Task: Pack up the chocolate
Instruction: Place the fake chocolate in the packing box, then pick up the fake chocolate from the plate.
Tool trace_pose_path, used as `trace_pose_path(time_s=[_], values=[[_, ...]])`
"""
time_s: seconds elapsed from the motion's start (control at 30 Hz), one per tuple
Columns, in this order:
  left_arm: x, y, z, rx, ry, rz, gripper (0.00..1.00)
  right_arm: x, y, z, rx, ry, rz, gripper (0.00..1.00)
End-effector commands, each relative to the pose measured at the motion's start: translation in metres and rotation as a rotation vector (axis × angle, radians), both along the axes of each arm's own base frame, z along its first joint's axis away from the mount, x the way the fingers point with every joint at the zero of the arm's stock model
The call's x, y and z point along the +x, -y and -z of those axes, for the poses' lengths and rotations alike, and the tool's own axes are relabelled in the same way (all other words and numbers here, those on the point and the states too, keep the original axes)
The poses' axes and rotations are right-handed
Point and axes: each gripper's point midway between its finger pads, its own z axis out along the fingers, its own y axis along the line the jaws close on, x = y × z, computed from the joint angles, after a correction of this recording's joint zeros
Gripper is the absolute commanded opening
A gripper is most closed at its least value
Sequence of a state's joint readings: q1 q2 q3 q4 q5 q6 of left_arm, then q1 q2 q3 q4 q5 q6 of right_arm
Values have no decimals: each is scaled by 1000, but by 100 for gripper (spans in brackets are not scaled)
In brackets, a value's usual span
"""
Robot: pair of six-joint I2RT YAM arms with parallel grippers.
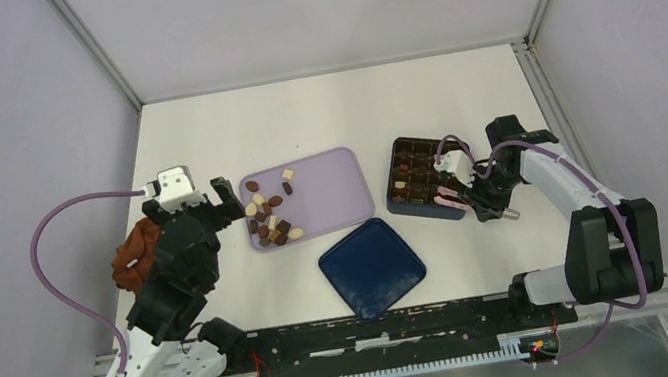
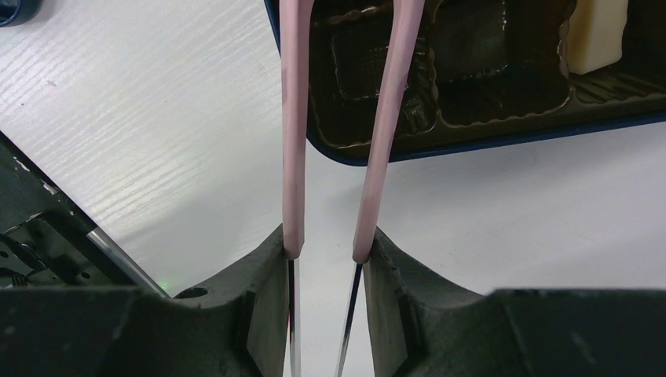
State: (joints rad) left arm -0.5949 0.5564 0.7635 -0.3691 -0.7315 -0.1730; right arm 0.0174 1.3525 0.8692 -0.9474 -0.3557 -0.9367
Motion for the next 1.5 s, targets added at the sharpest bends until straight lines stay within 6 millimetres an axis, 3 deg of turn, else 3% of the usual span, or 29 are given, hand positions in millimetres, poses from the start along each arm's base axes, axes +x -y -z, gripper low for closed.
trace_pose_path(time_s=[0.0, 0.43, 0.6, 0.73, 0.93, 1.1, 1.33, 1.47], values=[[-1, -5, -5, 30, 9, -14, 99, 13, -3, -14, 21, 54, 1, 41], [-2, -7, -7, 24, 19, -18, 99, 35, -29, -67, 148, 168, -76, 40], [-2, -8, -7, 23, 19, -22, 99, 48, -70, -94, 219, 236, -171, 40], [-3, -10, -7, 22, 23, -31, 99, 52, -122, -100, 227, 280, -284, 40], [-4, -12, -8, 20, 30, -41, 98, 61, -190, -91, 166, 278, -402, 40], [-5, -14, -10, 16, 36, -46, 99, 75, -239, -77, 90, 284, -391, 39], [-6, -15, -12, 6, 46, -45, 99, 101, -294, -63, 31, 291, -357, 40], [-6, -15, -14, 2, 51, -42, 98, 111, -317, -44, 2, 262, -362, 40]])
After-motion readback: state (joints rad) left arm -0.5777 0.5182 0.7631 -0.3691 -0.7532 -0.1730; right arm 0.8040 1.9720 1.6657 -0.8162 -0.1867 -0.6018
